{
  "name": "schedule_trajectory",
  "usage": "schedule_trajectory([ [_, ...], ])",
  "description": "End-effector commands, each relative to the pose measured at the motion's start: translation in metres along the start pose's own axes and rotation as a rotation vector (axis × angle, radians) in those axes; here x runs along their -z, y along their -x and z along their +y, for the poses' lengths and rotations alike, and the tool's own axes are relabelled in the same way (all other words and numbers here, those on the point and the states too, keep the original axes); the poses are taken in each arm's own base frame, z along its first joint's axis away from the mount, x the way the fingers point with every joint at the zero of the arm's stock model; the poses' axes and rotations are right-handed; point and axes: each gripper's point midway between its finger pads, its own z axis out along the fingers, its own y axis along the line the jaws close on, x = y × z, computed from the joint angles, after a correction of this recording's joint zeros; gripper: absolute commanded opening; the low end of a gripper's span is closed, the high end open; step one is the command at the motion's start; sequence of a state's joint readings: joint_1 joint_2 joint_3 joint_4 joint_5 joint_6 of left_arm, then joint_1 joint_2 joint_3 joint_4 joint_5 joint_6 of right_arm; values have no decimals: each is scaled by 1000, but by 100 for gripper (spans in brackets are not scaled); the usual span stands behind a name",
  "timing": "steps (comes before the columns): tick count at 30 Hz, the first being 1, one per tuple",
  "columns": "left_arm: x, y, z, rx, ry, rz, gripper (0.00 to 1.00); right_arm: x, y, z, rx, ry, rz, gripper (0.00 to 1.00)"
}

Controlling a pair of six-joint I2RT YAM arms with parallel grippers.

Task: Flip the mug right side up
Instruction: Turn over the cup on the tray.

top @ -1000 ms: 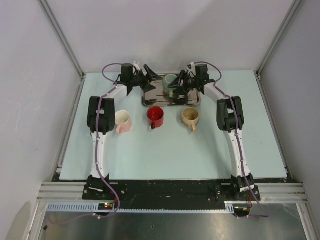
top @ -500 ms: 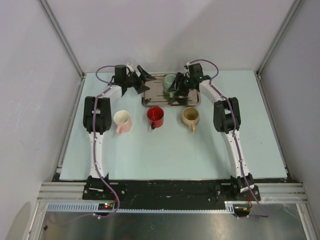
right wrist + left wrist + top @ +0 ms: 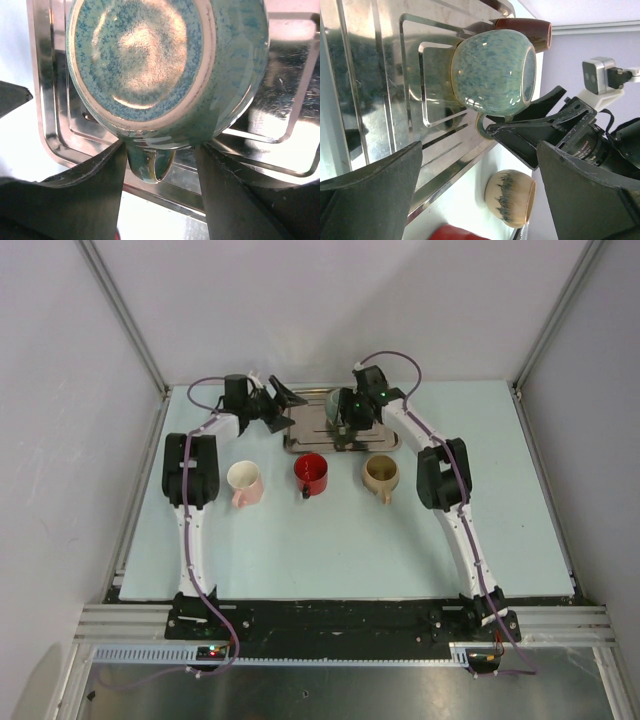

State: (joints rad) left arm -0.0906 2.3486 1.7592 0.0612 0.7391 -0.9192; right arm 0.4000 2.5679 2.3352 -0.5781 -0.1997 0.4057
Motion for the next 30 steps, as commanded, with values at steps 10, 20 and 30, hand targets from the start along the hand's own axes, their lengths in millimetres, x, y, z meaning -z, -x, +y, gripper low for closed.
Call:
schedule_trajectory([
  [10,18,4,-32,-68,-60,-8,100,53,65,22,160,-129,-225,55],
  [20,19,2,-30,-66,-57,-4,100,44,61,20,186,-149,-226,50],
  [30,21,2,-28,-66,-56,-3,100,44,62,14,246,-193,-235,47],
])
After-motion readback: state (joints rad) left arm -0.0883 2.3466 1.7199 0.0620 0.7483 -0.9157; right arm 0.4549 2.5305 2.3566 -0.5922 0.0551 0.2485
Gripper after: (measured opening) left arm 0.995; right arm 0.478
